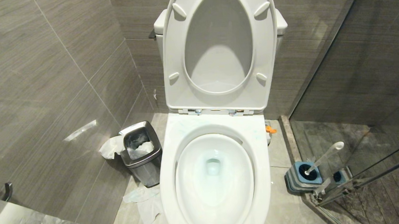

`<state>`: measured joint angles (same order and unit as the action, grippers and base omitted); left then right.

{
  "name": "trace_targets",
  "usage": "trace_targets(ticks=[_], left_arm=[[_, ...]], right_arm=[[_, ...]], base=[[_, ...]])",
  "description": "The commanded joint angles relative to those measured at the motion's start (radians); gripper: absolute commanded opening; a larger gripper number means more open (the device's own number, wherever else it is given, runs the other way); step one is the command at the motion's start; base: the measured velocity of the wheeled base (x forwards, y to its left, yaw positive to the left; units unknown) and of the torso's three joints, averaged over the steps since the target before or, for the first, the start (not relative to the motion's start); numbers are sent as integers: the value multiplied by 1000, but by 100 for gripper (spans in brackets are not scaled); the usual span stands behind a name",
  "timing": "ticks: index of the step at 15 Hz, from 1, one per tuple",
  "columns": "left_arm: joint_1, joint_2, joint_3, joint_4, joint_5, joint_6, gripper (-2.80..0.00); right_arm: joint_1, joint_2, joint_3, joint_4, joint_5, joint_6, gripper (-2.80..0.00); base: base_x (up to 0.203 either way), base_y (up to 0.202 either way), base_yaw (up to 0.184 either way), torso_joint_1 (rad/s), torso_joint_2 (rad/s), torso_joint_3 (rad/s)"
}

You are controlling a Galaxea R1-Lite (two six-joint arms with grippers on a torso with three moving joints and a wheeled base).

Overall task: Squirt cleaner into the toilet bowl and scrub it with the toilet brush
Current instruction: Flush the toilet

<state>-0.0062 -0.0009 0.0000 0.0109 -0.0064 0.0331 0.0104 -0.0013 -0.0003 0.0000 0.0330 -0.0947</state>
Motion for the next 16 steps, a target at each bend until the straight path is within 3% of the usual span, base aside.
trace_targets(ticks=[1, 8, 12, 14, 16], left_arm=[[0, 1, 3, 0, -1, 1, -280], [0, 1, 3, 0, 0, 1, -280], [0, 1, 3, -2, 2, -30, -280], [0, 1, 2, -2, 2, -30, -280], [0, 1, 3, -2, 2, -30, -280]], right_arm=[[0, 1, 0, 0, 1, -2, -280], [0, 1, 0, 2, -35, 86, -280], [0, 1, 0, -2, -41, 131, -280], [0, 1, 0, 0, -47, 130, -280], [0, 1, 0, 2, -39, 75, -280]], base=[[0, 0, 0, 0, 0, 0], [0, 0, 0, 0, 0, 0], [0, 0, 0, 0, 0, 0], [0, 0, 0, 0, 0, 0], [0, 0, 0, 0, 0, 0]])
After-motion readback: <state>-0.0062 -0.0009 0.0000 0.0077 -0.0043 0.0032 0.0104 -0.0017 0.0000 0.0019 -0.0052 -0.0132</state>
